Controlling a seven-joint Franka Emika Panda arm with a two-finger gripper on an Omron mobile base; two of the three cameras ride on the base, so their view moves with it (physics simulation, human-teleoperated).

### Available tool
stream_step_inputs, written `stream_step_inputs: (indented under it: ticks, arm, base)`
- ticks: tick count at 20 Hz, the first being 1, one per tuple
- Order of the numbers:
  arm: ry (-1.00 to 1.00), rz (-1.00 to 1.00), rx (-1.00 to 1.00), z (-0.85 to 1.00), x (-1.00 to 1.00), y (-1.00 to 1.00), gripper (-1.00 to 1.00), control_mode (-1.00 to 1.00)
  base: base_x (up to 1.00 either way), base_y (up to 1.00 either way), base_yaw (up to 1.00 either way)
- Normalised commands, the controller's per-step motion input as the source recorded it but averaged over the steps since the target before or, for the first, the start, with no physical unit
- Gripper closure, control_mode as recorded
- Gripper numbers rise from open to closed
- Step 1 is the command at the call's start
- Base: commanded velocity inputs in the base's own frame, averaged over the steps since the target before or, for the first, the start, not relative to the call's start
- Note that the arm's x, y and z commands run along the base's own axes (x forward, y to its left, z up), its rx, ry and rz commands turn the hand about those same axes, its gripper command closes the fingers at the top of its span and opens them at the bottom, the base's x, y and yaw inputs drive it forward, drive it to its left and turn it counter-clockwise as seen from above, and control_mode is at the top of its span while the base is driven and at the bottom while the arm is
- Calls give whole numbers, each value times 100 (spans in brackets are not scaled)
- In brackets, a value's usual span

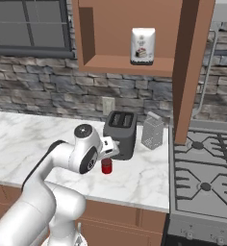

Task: Pick the honey bottle and jam from the counter and place them in the cabinets closest to them.

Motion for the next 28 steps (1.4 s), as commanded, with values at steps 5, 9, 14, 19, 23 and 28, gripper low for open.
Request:
stream_step_inputs:
  ticks: [5,9,14,19,23,28]
  arm:
    - [0,0,0,-1,1,0,-100,-100]
    - [0,0,0,-11,8,0,-100,-100]
    - [0,0,0,-21,8,0,-100,-100]
    - [0,0,0,-26,7,0,-100,-100]
    - [0,0,0,-27,7,0,-100,-100]
    - [0,0,0,-28,7,0,-100,-100]
  base:
    - [0,0,0]
    - [0,0,0]
    - [0,0,0]
    - [0,0,0]
    - [0,0,0]
    - [0,0,0]
